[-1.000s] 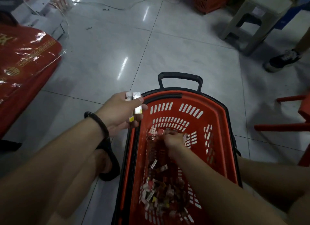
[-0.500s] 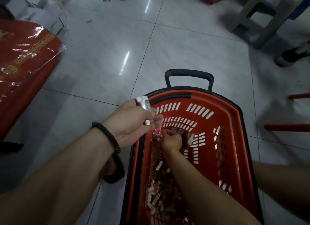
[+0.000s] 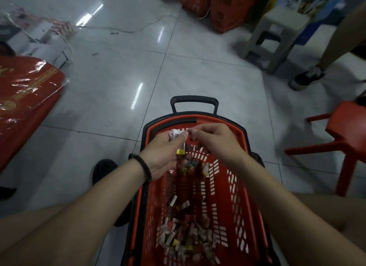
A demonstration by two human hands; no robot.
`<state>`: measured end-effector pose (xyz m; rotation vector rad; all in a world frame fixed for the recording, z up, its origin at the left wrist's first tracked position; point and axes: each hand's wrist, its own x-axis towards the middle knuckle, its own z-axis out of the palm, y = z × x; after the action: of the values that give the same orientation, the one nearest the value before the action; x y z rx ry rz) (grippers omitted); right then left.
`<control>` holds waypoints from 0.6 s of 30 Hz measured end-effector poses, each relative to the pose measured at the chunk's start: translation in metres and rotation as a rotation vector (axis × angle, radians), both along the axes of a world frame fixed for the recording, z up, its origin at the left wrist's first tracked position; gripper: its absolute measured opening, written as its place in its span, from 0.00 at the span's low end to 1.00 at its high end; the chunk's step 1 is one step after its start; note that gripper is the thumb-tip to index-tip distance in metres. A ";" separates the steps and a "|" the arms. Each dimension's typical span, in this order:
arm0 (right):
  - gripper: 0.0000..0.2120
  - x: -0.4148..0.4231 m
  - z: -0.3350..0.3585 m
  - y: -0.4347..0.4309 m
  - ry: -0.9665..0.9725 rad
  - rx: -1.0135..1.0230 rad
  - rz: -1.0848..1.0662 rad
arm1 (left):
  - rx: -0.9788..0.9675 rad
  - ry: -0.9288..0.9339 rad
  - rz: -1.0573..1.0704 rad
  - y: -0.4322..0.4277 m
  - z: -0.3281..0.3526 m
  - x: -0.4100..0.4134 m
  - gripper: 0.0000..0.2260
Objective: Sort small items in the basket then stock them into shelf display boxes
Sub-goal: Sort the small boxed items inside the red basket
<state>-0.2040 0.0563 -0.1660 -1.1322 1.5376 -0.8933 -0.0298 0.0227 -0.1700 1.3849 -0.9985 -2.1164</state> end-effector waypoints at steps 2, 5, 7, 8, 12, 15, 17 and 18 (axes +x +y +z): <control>0.06 -0.021 0.007 0.001 0.140 0.013 0.043 | 0.052 -0.008 -0.041 0.004 -0.002 -0.011 0.10; 0.03 -0.043 0.009 0.003 0.185 0.037 0.076 | 0.061 0.036 -0.144 0.009 -0.005 -0.031 0.09; 0.04 -0.054 0.007 0.006 0.242 0.069 0.137 | 0.037 0.078 -0.198 0.012 -0.008 -0.043 0.10; 0.05 -0.061 0.005 0.007 0.251 0.075 0.158 | 0.038 0.100 -0.199 0.013 -0.009 -0.048 0.10; 0.08 -0.089 0.003 0.008 0.080 0.102 0.094 | 0.103 0.230 -0.105 0.016 -0.012 -0.063 0.13; 0.12 -0.102 -0.003 0.007 0.052 0.093 0.117 | 0.109 0.282 -0.077 0.018 -0.012 -0.072 0.14; 0.11 -0.109 -0.008 0.006 0.007 0.061 0.071 | 0.110 0.273 -0.021 0.018 -0.014 -0.078 0.13; 0.11 -0.112 -0.010 0.005 -0.043 0.049 0.024 | 0.118 0.265 0.022 0.019 -0.015 -0.081 0.13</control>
<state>-0.3155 0.0614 -0.1756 -1.0881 1.5000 -0.8539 -0.1111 0.0414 -0.1852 1.1214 -0.7618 -2.2995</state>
